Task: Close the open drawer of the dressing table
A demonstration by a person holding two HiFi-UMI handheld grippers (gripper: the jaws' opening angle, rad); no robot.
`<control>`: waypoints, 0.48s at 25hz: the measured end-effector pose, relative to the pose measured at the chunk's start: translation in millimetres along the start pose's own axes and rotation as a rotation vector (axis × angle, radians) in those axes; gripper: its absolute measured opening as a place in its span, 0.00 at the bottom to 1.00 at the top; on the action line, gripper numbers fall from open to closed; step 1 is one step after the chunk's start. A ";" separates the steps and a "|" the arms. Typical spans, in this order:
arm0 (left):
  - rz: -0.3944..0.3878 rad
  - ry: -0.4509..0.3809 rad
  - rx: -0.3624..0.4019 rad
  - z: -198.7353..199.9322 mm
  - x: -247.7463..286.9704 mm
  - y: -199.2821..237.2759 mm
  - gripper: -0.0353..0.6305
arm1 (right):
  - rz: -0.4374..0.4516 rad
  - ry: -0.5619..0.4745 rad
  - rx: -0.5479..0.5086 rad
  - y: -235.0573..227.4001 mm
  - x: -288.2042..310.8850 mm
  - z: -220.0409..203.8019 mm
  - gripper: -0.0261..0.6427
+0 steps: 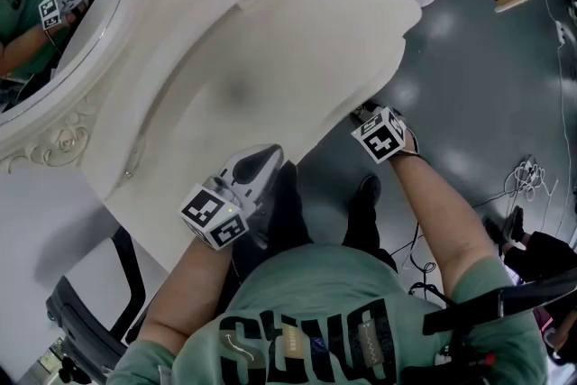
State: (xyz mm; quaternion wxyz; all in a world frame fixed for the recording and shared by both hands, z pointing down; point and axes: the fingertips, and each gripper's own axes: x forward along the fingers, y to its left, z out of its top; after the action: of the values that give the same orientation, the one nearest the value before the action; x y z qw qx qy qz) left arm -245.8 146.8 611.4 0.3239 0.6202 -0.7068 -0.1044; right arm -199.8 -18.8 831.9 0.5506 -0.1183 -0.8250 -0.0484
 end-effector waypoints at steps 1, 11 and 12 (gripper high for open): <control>0.001 -0.001 -0.001 0.2 -0.9 0.8 0.05 | 0.000 -0.001 -0.001 0.0 0.9 1.5 0.26; 0.010 -0.006 -0.009 0.1 -10.2 9.1 0.05 | -0.004 -0.018 0.002 -0.7 9.7 18.8 0.26; 0.012 -0.007 -0.010 0.5 -11.1 10.0 0.05 | -0.004 -0.018 0.004 -1.0 10.1 20.5 0.26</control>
State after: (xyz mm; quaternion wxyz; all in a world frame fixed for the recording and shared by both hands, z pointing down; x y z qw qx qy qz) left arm -253.9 159.3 612.9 0.3250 0.6139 -0.7112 -0.1082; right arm -222.1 -14.0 833.3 0.5434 -0.1160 -0.8301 -0.0469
